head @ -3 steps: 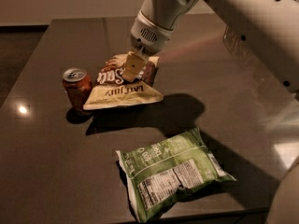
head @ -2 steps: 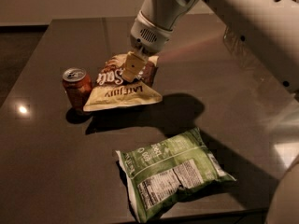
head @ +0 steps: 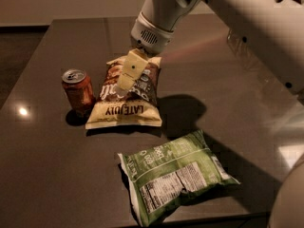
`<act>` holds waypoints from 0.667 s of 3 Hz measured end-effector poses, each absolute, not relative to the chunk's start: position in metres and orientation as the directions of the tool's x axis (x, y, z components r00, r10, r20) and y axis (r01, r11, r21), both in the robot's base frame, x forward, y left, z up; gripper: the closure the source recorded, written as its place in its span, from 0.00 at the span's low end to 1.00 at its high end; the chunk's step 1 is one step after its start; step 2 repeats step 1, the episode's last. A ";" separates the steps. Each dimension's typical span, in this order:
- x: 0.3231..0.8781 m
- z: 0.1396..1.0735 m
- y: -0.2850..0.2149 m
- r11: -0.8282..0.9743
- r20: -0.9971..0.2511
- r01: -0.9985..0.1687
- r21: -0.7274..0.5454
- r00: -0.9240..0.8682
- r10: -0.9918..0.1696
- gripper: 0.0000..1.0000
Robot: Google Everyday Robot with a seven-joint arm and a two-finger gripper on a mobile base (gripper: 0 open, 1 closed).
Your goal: Move brown chip bag near coke can
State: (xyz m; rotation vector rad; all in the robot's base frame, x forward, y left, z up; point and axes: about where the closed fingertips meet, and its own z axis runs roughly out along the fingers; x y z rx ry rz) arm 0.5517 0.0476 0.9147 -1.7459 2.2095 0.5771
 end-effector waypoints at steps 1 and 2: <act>0.552 0.915 0.048 0.196 -0.442 -0.970 0.143 -0.240 -0.864 0.00; 0.552 0.915 0.048 0.196 -0.442 -0.970 0.143 -0.240 -0.864 0.00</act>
Offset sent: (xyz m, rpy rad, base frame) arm 0.0000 0.0000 0.0000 0.0000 0.0000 0.0000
